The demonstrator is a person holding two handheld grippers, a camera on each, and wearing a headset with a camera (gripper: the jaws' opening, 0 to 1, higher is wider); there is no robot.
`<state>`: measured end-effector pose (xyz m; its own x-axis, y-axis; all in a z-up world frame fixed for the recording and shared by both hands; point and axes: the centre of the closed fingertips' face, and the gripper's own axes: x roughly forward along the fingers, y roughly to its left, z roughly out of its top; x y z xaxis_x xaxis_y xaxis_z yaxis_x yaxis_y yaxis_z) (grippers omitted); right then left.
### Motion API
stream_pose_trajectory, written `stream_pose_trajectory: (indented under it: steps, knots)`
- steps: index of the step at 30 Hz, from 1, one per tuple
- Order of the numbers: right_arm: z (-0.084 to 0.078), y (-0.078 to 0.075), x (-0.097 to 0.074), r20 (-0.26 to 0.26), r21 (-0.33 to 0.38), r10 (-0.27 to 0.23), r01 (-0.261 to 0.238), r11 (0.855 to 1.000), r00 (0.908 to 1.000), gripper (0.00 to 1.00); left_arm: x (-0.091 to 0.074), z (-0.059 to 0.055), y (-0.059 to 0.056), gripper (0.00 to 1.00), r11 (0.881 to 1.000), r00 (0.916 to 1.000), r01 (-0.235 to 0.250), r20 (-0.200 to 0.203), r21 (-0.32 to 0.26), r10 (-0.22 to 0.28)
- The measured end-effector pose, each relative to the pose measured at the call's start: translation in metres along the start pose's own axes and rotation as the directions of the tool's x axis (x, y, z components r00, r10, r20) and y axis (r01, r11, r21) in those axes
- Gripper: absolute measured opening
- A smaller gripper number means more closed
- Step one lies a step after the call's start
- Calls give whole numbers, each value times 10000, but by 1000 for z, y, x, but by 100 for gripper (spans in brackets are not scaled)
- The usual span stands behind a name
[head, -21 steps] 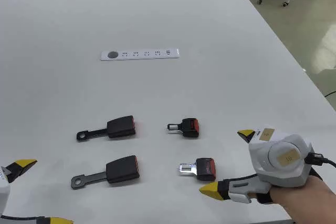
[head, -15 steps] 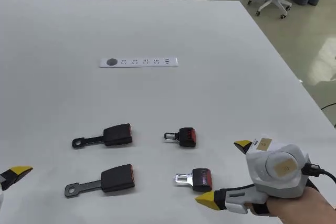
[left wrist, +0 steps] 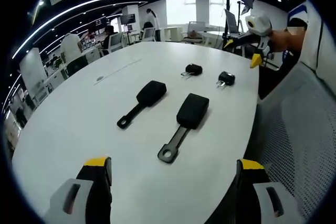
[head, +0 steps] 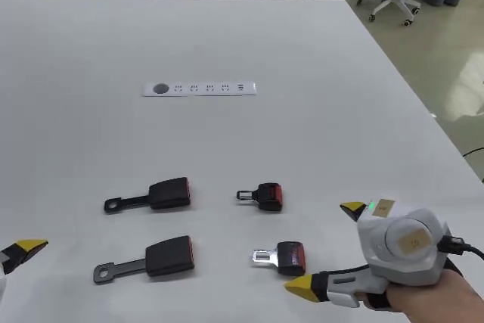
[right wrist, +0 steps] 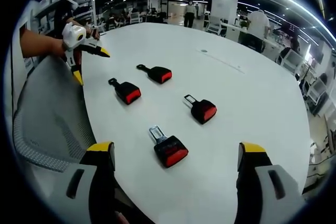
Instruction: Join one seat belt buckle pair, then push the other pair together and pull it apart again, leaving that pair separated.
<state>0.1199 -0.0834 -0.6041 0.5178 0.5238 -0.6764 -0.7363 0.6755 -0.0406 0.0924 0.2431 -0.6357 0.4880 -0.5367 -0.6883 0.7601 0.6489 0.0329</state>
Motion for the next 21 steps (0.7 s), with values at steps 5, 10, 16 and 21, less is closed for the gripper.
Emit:
stream_pose_trajectory:
  steps: [5, 10, 16, 21]
  knots:
    - [1, 2, 0, 2, -45, 54, -54, 10000, 10000, 96, -1, 1, 0, 100, 10000, 10000, -38, 10, 11, 38]
    - [-2, 0, 4, 3, -82, 69, -69, 9999, 10000, 95, -2, 2, -1, 100, 9999, 10000, -49, -14, 143, 49]
    - [-4, -1, 5, -57, -206, 70, -71, 9998, 10000, 93, -5, 6, 1, 100, 10000, 9999, -60, 135, 75, 59]
    - [-3, 1, 4, -101, -277, 118, -120, 9995, 9999, 92, -6, 8, -2, 100, 10000, 9999, 18, 123, 10, -18]
